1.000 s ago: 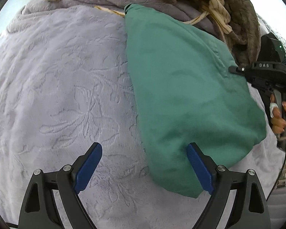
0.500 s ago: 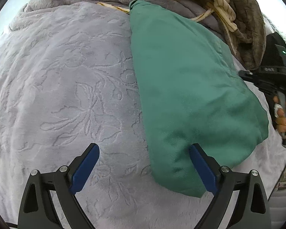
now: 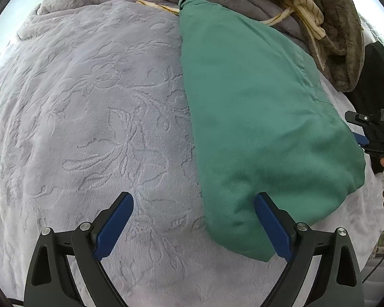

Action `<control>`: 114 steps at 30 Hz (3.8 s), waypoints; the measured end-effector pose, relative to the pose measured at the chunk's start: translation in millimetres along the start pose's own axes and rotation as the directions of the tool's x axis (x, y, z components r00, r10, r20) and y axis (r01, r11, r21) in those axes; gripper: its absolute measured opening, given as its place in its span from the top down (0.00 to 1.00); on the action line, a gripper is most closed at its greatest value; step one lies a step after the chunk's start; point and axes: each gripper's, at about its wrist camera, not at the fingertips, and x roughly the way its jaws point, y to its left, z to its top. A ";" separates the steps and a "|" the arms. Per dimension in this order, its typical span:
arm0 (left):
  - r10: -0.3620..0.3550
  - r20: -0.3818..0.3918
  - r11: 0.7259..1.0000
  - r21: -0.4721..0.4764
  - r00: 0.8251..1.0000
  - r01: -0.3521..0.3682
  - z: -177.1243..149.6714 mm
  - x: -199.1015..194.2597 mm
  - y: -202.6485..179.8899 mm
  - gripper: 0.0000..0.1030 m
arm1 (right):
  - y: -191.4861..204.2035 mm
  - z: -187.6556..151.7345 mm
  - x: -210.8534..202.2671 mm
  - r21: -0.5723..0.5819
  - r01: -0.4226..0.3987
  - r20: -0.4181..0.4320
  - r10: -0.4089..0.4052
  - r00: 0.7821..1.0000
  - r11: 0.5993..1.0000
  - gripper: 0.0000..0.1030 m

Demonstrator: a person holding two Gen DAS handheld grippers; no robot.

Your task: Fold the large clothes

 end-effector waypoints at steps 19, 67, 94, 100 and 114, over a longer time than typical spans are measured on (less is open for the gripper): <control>-0.114 0.006 0.988 -0.109 0.993 0.114 24.3 -0.9 21.4 0.00 | -12.4 6.9 39.6 0.043 -0.185 -0.124 0.189 0.974 0.982 0.21; -0.428 -0.001 0.900 -0.095 0.904 0.426 -42.8 -119.3 138.8 0.54 | 192.1 -120.9 87.6 0.175 -0.668 -0.192 0.691 0.697 0.723 0.75; -0.170 0.013 0.983 -0.062 0.985 0.170 -175.2 -161.9 305.4 0.38 | 294.7 -246.0 75.9 0.017 -0.088 -0.169 0.090 0.981 0.996 0.63; -0.098 -0.081 0.993 0.059 0.992 0.103 -203.8 -132.4 279.9 0.38 | 311.5 -303.4 73.9 -0.089 -0.031 -0.241 0.009 0.971 0.996 0.69; -0.011 -0.057 0.999 0.044 0.998 0.014 -207.9 -164.5 281.2 0.28 | 260.6 -316.6 107.1 0.037 0.211 -0.278 -0.192 0.941 0.977 0.70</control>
